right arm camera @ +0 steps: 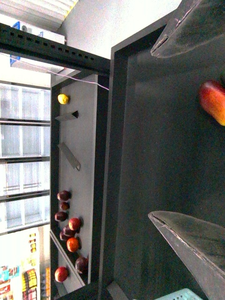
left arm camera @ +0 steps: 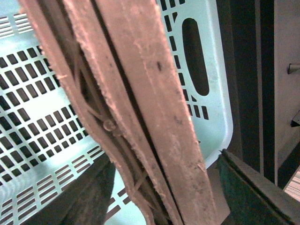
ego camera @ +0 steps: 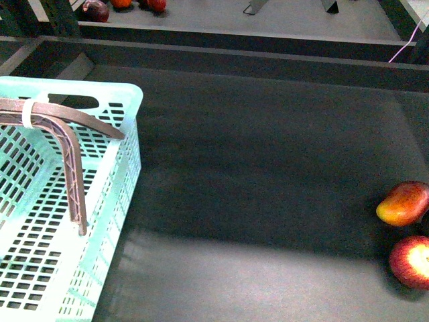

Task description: Pick apple with right arm and hold basket with left

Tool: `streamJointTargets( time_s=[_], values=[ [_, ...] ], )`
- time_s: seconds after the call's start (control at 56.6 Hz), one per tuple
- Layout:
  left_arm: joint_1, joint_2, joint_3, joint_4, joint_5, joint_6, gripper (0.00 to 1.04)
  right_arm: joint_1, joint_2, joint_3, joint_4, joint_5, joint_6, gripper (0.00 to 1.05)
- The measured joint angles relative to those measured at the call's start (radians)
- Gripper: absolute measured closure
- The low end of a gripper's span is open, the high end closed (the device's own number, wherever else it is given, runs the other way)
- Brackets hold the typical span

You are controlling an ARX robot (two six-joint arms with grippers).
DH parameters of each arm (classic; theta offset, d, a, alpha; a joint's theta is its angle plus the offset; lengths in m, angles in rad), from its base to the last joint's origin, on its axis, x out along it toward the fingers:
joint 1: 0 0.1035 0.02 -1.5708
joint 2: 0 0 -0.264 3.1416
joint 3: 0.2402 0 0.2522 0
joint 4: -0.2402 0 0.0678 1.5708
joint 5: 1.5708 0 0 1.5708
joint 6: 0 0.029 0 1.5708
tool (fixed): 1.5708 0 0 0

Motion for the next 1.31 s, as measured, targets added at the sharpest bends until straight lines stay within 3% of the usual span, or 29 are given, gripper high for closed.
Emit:
streamJointTargets(
  time_s=[0.194,0.265,0.389,0.406,0.724,1.307],
  values=[
    [-0.011,0.006,0.011,-0.013,-0.017,-0.020,0.77,0.000,0.000,0.000,0.000,0.000,0.000,0.09],
    [-0.013,0.006,0.012,-0.017,-0.016,-0.059,0.82,0.000,0.000,0.000,0.000,0.000,0.000,0.09],
    [-0.018,-0.003,0.013,-0.027,-0.014,-0.081,0.83,0.000,0.000,0.000,0.000,0.000,0.000,0.09],
    [-0.071,-0.071,0.007,-0.078,-0.019,-0.068,0.85,0.000,0.000,0.000,0.000,0.000,0.000,0.09],
    [-0.212,-0.227,0.010,-0.168,-0.059,-0.022,0.86,0.000,0.000,0.000,0.000,0.000,0.000,0.09],
    [-0.710,-0.267,0.194,-0.277,-0.153,-0.065,0.86,0.000,0.000,0.000,0.000,0.000,0.000,0.09]
  ],
)
